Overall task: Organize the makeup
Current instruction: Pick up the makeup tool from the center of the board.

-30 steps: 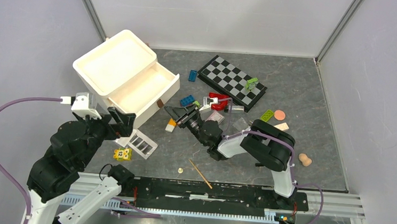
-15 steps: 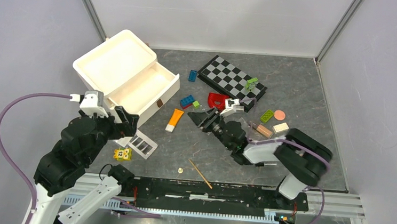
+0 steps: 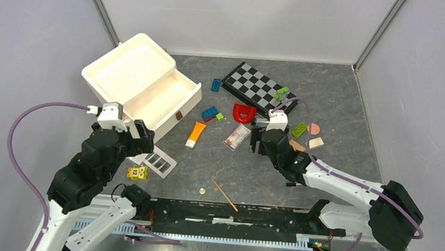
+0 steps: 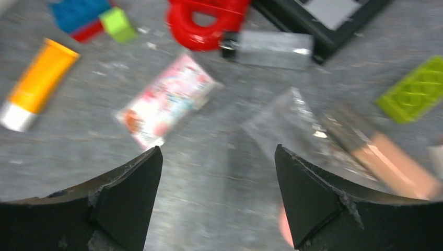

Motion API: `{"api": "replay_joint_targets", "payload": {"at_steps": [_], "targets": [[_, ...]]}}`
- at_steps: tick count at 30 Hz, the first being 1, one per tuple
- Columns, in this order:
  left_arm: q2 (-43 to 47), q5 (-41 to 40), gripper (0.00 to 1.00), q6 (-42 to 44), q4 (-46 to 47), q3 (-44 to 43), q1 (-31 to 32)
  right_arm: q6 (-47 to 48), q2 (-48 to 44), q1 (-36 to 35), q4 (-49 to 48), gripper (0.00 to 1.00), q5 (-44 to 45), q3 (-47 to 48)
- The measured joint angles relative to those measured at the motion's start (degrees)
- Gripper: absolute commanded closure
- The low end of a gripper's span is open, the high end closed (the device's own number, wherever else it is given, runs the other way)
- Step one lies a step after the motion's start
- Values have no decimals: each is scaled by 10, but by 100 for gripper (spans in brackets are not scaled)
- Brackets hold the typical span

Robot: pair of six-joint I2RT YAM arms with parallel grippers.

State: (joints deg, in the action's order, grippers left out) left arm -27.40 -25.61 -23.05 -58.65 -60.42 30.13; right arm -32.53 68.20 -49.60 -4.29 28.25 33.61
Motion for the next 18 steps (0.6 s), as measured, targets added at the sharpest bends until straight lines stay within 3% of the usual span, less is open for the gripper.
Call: {"api": "replay_joint_targets", "payload": {"at_steps": [6,11,18], "targets": [[0,-13,0,7,10,16,0,79,-17,30,171,12,17,31],[-13,-1,0,11,33,40,0,101,-8,48,247,11,1,57],[-24,29,0,13,58,67,0,134,84,71,341,17,-18,153]]}}
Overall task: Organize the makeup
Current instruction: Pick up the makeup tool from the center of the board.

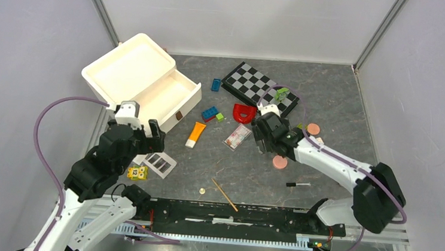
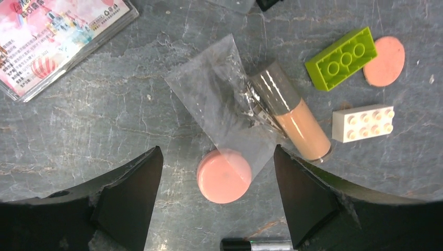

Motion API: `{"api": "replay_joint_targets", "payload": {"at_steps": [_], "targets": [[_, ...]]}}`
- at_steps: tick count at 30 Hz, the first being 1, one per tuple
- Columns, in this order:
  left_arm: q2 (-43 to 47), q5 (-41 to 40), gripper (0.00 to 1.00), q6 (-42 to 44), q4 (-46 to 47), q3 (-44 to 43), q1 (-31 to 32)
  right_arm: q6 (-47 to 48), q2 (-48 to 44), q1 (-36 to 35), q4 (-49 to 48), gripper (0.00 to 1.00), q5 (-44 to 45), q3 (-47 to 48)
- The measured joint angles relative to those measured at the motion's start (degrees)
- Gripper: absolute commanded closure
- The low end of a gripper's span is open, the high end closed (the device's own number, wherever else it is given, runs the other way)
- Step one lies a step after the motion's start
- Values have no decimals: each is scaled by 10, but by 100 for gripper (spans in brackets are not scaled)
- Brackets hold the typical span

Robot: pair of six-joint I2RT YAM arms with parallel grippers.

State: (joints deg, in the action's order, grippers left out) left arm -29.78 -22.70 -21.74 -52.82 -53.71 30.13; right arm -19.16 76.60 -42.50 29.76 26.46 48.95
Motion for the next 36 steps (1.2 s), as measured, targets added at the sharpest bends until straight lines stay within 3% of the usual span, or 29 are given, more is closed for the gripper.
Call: {"api": "replay_joint_targets", "payload": {"at_steps": [5,9,13,36], "targets": [[3,12,0,0,12,8,0,36,63,6,37,22,-10,65],[3,17,0,0,21,11,0,60,79,5,43,32,-14,70],[6,16,0,1,22,13,0,78,95,6,41,36,-11,70],[74,-44,0,1,23,16,0,166,179,6,-38,35,3,62]]}}
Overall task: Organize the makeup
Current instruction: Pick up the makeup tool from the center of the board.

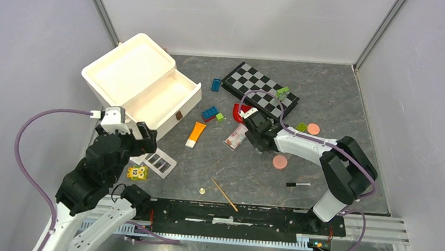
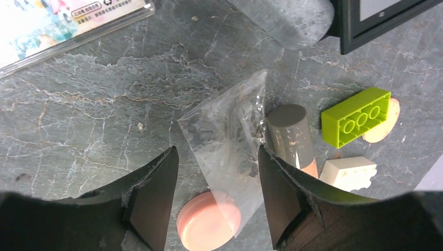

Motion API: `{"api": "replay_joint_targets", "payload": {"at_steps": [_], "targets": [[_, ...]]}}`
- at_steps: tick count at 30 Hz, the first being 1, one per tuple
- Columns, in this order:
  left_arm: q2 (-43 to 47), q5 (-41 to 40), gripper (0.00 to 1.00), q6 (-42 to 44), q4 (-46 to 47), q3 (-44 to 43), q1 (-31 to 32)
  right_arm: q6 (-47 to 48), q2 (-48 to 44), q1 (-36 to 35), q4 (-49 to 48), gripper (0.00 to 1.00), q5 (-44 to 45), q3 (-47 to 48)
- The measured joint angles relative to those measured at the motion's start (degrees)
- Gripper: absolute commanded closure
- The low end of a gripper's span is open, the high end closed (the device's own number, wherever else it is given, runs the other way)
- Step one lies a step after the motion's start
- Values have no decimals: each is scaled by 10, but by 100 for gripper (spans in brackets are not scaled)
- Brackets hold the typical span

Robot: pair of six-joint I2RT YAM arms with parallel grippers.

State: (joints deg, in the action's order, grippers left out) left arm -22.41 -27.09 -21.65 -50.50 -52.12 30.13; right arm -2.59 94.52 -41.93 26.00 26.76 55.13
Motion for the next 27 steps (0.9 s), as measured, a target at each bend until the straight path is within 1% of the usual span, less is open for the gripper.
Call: {"api": "replay_joint_targets", "payload": {"at_steps": [3,6,11,18,25,27], "targets": [[-4,-1,0,0,0,0,0,5,10,0,-6,35,-7,-1],[-5,-3,0,0,0,0,0,9,26,0,-14,37,-6,0],[-5,-9,0,0,0,0,0,10,46,-1,-24,42,27,12],[-5,-13,0,0,0,0,0,10,68,-1,-32,45,87,20],[2,-14,0,0,-1,0,0,9,70,-1,-32,45,94,20],[3,-14,0,0,-1,0,0,9,70,-1,-32,47,93,20]]}}
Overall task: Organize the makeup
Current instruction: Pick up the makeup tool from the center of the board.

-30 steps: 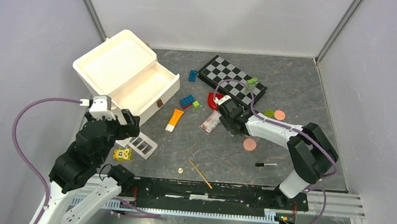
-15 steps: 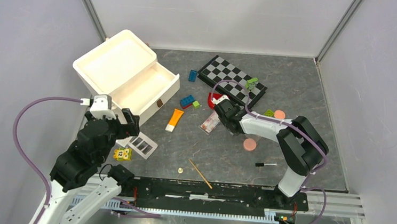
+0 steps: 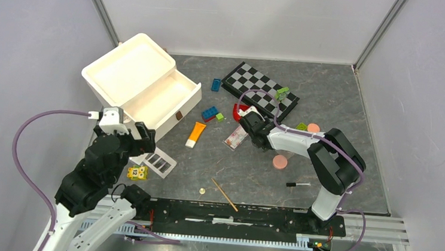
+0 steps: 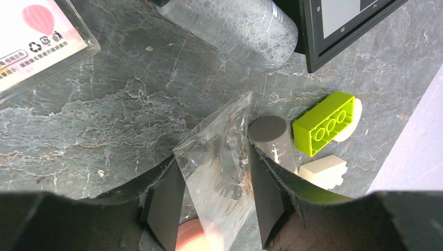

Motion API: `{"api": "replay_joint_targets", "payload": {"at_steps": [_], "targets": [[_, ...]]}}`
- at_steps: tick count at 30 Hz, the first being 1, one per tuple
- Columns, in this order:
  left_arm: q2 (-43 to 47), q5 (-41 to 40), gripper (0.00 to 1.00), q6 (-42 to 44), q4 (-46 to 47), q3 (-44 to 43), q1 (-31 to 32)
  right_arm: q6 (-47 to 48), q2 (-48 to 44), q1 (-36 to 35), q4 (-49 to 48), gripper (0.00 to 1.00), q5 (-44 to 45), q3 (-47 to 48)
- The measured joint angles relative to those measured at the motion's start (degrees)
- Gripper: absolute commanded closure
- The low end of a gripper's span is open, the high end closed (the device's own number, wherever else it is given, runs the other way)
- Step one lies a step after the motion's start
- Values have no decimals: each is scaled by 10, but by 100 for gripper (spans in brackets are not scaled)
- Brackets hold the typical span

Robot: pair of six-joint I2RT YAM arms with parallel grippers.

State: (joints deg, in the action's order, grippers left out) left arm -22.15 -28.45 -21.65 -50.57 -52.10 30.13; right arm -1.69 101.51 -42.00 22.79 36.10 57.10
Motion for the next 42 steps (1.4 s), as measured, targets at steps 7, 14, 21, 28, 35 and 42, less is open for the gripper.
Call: {"api": "replay_joint_targets", "payload": {"at_steps": [7,14,21,28,35,42], "targets": [[0,0,0,0,0,0,0,-5,0,0,4,66,-3,-3],[0,0,0,0,0,0,0,-7,0,0,11,82,-6,-7],[0,0,0,0,0,0,0,-14,-3,-5,16,100,-5,-7],[0,0,0,0,0,0,0,-17,-66,-22,27,100,-11,-7],[0,0,0,0,0,0,0,-23,-169,-25,28,100,-64,-1],[10,-6,0,0,0,0,0,-10,-252,-25,-17,100,-247,12]]}}
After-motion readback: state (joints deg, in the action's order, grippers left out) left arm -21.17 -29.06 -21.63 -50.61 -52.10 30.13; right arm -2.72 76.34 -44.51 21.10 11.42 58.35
